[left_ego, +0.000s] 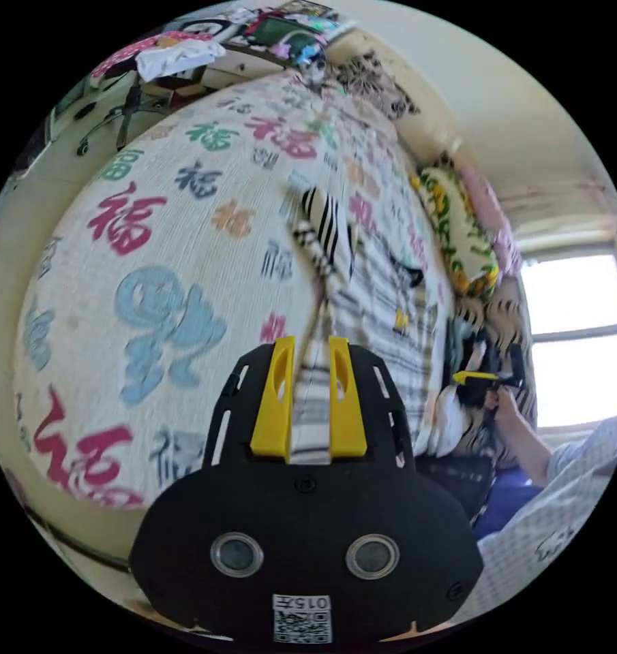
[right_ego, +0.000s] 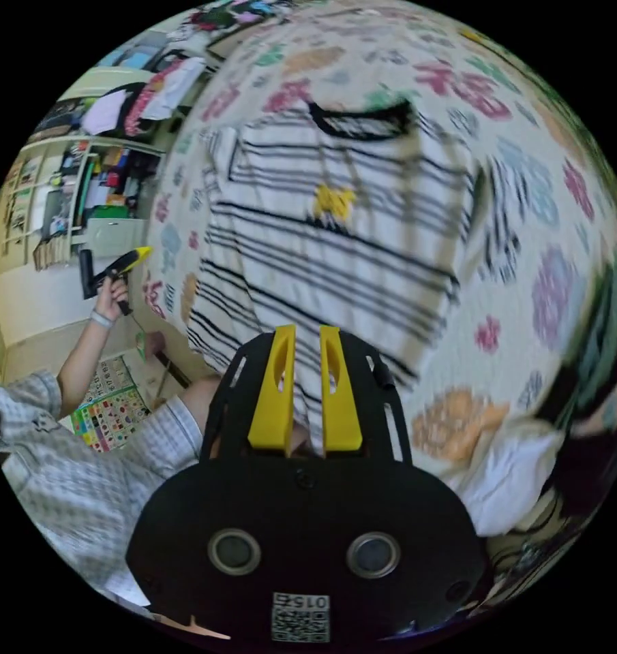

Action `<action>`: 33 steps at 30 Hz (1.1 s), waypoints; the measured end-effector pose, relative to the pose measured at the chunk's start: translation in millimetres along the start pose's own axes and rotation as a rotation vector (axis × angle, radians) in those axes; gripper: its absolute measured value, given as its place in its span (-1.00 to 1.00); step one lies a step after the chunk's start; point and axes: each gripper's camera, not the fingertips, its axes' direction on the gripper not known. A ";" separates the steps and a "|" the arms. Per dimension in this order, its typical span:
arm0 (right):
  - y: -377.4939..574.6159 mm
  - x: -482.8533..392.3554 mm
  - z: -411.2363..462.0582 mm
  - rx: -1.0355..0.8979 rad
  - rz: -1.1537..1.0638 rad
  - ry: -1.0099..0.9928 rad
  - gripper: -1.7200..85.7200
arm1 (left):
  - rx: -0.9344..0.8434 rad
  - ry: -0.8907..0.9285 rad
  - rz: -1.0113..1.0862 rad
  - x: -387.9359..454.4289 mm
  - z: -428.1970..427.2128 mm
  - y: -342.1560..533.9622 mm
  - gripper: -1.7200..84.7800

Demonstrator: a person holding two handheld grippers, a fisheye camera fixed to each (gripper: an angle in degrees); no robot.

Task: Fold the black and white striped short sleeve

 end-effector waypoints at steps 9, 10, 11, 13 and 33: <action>-240.6 -100.5 29.7 0.089 -0.307 -0.132 -0.83 | 0.108 0.137 -0.184 -41.4 72.9 -162.9 -0.78; -249.1 -104.0 34.5 0.083 -0.310 -0.125 -0.83 | 0.082 0.159 -0.203 -49.2 83.3 -171.9 -0.87; -264.0 -109.1 44.0 0.074 -0.317 -0.110 -0.83 | 0.077 0.161 -0.221 -56.5 85.9 -175.0 -0.93; -281.0 -112.6 56.9 0.065 -0.330 -0.089 -0.84 | 0.137 0.138 -0.270 -67.5 73.2 -167.1 -0.96; -429.2 -105.8 260.7 -0.496 -0.369 0.261 -0.87 | 0.203 0.121 -0.169 -118.3 10.1 -68.0 -0.98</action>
